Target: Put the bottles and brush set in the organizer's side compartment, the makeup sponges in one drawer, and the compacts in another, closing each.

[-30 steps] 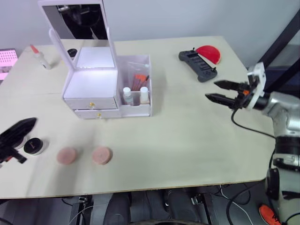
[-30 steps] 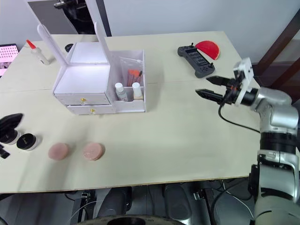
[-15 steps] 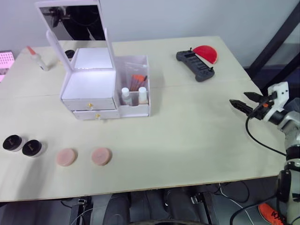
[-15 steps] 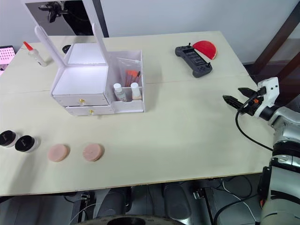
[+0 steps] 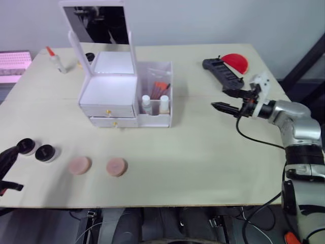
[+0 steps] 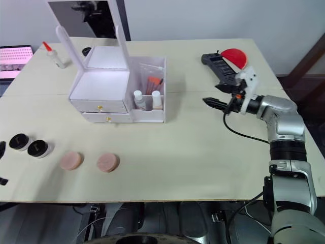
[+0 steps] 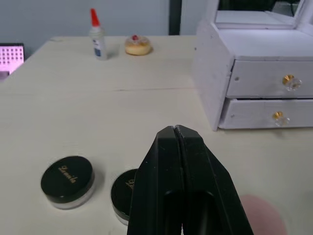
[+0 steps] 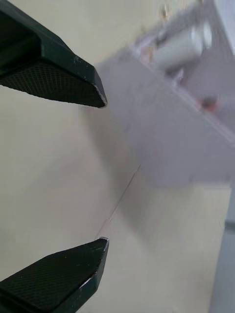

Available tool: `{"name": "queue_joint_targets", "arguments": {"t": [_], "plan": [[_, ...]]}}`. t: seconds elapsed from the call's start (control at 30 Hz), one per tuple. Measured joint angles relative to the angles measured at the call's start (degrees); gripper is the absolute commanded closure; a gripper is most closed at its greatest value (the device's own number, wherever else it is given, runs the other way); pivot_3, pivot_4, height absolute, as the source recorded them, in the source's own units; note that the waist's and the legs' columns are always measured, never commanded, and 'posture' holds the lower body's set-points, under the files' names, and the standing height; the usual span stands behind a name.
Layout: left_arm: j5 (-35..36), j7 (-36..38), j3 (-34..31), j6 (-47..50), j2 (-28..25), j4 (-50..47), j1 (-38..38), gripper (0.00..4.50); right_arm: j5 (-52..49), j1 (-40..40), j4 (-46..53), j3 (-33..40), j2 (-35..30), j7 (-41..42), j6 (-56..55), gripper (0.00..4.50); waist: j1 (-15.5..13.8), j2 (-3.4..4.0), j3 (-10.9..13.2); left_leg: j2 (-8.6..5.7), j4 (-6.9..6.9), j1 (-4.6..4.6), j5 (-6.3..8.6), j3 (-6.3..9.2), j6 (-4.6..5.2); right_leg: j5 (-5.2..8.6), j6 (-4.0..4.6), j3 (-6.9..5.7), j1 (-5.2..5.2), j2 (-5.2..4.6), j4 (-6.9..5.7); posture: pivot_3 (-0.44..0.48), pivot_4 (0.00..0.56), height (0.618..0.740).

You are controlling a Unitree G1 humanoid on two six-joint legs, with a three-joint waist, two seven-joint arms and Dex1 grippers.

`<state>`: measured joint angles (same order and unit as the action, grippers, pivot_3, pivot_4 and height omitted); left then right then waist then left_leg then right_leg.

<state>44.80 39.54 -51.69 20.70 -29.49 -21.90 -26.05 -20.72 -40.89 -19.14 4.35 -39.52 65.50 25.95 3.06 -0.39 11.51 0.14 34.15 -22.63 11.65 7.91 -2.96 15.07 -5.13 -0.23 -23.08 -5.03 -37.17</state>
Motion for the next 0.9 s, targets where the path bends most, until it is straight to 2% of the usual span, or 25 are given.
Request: {"name": "queue_joint_targets", "arguments": {"t": [0.13,0.33,0.43,0.57,0.63,0.77,0.9], "plan": [[-0.6,-9.0,5.7,3.7,2.1,-6.2,2.2,4.5,-4.0,-3.4,11.0,-3.3,-1.0,3.2,8.8,0.01,-1.4,0.03,0.0,0.07,0.02,-0.11,0.0,-0.28,-0.01,0.0,0.0,0.13,-0.1,0.01,0.11,0.0,0.15,0.74],[-8.0,-22.4,18.4,7.1,5.5,-12.7,9.2,4.5,-6.9,-7.3,22.8,-6.9,-1.5,4.6,13.6,0.01,-2.5,-0.21,-0.1,0.07,0.07,-0.18,0.02,-0.51,-0.03,-0.03,-0.04,0.26,-0.12,0.01,0.28,0.0,0.15,0.74],[-9.1,-27.1,21.5,9.8,6.0,-13.8,13.1,4.5,-7.7,-7.6,26.0,-8.2,-1.5,4.5,15.0,0.01,-2.4,-0.21,-0.1,0.07,0.07,-0.2,0.01,-0.52,-0.03,-0.04,-0.06,0.27,-0.14,0.0,0.28,0.0,0.15,0.74],[-9.5,-29.8,25.3,12.3,6.2,-13.0,18.6,4.5,-8.0,-9.1,28.2,-9.0,-1.5,3.9,16.1,0.01,-2.3,-0.21,-0.1,0.07,0.07,-0.2,0.01,-0.53,-0.03,-0.07,-0.09,0.26,-0.17,0.02,0.26,0.0,0.15,0.74],[-12.2,-30.4,28.9,11.9,6.4,-11.4,20.8,4.5,-8.3,-10.2,28.8,-9.0,-1.4,3.3,16.6,0.01,-2.3,-0.21,-0.1,0.07,0.07,-0.19,0.01,-0.54,-0.03,-0.07,-0.09,0.26,-0.17,0.02,0.26,0.0,0.15,0.74],[-18.3,-32.2,35.9,8.9,9.7,-6.5,25.7,4.5,-8.9,-10.5,29.4,-9.8,-1.2,2.1,17.6,0.01,-2.4,-0.24,-0.1,0.07,0.09,-0.24,0.0,-0.54,-0.03,-0.09,-0.14,0.27,-0.16,0.02,0.29,0.0,0.15,0.74],[-21.1,-32.6,39.2,6.6,12.4,-4.8,28.4,4.5,-9.3,-10.4,30.1,-9.9,-1.2,1.1,18.2,0.01,-2.3,-0.23,-0.1,0.07,0.09,-0.36,0.0,-0.54,-0.03,-0.19,-0.33,0.27,-0.27,0.02,0.29,0.0,0.15,0.74]]}}
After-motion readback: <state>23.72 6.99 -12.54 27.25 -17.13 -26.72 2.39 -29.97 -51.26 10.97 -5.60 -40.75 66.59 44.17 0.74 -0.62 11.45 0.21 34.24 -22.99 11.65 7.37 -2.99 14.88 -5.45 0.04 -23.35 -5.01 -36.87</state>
